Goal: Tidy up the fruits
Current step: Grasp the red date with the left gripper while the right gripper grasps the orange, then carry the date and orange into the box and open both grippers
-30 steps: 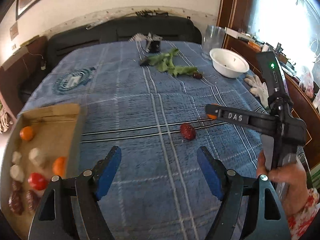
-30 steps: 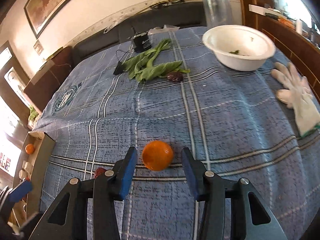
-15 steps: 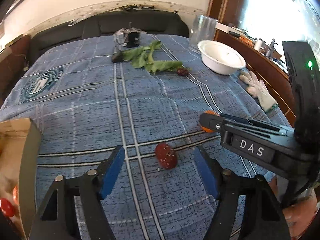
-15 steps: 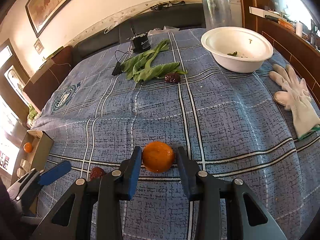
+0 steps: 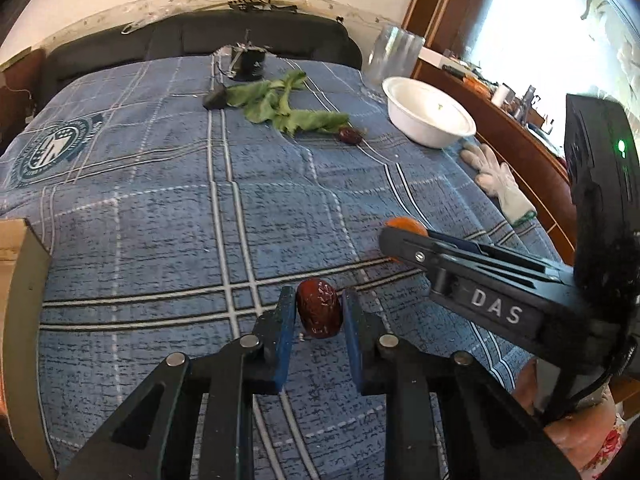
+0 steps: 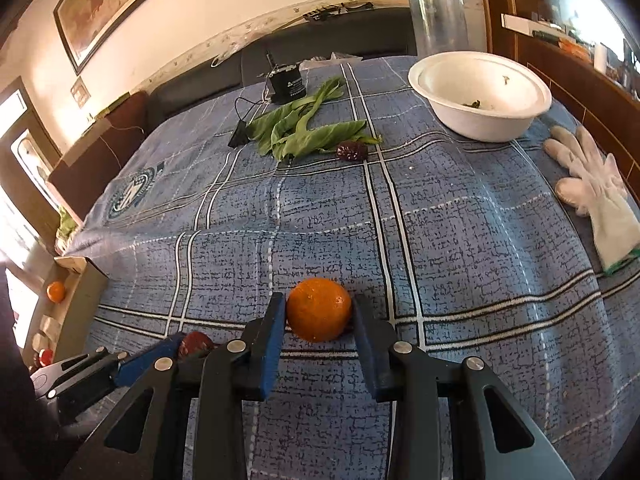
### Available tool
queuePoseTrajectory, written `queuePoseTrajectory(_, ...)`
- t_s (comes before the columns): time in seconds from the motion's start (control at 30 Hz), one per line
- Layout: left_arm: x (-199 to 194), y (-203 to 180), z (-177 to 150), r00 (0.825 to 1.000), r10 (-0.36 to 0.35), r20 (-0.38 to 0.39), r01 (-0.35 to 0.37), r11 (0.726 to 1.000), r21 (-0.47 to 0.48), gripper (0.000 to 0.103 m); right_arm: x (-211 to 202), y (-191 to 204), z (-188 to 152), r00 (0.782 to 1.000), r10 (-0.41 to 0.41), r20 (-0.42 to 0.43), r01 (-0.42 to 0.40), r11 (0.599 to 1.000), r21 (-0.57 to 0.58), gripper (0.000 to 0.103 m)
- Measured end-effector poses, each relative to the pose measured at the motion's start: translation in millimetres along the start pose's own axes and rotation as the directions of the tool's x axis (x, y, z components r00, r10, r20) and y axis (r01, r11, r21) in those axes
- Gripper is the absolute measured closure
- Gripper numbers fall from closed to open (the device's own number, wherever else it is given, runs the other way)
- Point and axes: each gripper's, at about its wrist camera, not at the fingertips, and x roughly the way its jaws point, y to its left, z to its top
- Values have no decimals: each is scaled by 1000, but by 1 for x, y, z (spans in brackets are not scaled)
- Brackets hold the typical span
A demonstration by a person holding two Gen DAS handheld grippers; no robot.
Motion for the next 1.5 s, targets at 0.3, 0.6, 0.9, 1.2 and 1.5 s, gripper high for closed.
queuePoseTrajectory(0.3,-1,7,-1,1000,1,-9,-1,999,-32,81,-4,3,-3,1000,30,-2,-30,1000,4,67)
queuePoseTrajectory(0.6,-10,7,-6,1000,-20,-4,20,998,-60,81,-9,11,-5,1000,11,18,-11,1000,-14,67)
queuePoseTrajectory(0.9,-83,16,-15,991,-83,106,98,985,-142,81,-37,33,-7,996,77,47,-76,997,-15,67)
queuePoseTrajectory(1.2,-174,77,-63,977,104,187,-59,971,-233,81,-79,120,-36,971,239,21,-235,964,-121,67)
queuePoseTrajectory(1.5,-218,144,-117,935,325,145,-265,908,-326,80,-76,225,-89,935,343,-91,-355,890,-288,66)
